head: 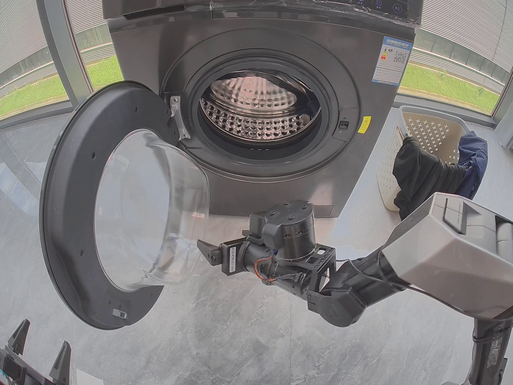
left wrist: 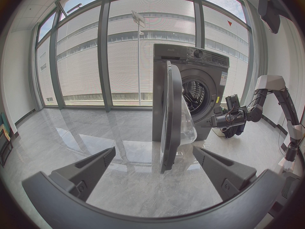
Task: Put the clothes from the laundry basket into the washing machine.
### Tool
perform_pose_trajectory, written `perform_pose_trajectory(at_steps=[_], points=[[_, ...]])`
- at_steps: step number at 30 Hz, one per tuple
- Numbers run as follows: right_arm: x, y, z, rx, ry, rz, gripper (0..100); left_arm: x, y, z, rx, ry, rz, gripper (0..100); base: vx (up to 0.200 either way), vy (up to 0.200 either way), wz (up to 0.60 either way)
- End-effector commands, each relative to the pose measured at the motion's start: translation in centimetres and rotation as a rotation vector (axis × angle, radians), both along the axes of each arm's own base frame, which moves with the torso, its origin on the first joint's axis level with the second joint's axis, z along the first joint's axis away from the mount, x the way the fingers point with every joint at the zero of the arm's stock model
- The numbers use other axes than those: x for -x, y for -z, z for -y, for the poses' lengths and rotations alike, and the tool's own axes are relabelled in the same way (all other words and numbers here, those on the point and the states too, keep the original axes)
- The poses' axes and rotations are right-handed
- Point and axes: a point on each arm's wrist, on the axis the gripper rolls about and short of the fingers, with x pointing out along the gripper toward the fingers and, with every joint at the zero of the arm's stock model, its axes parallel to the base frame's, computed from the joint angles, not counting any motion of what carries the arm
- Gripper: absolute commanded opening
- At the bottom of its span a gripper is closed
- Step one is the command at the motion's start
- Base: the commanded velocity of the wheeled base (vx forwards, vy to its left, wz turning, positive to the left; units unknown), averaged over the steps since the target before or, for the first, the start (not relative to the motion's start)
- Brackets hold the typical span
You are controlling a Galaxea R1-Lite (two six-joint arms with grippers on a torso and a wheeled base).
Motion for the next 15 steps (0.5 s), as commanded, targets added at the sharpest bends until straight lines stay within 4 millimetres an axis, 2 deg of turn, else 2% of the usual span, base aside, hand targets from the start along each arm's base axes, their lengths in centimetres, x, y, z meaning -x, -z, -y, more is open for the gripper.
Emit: perform_pose_trajectory(at_steps=[1, 4, 11, 15], points=[[-0.2, 2.1, -1.3, 0.021, -0.012, -0.017, 100, 0.0, 0.5, 0.0, 0.000, 0.000, 0.000, 100, 0.000, 0.000, 0.00], [-0.5, 2.7, -1.9, 0.017, -0.015, -0.014, 100, 0.0, 0.5, 0.0, 0.000, 0.002, -0.002, 100, 0.000, 0.000, 0.00], [-0.1, 2.4, -5.1, -0.042, -0.024, 0.031, 100, 0.0, 0.5, 0.0, 0.000, 0.002, -0.002, 100, 0.000, 0.000, 0.00], [-0.3, 2.2, -5.4, -0.057, -0.020, 0.037, 100, 0.0, 0.5, 0.0, 0.000, 0.002, -0.002, 100, 0.000, 0.000, 0.00]])
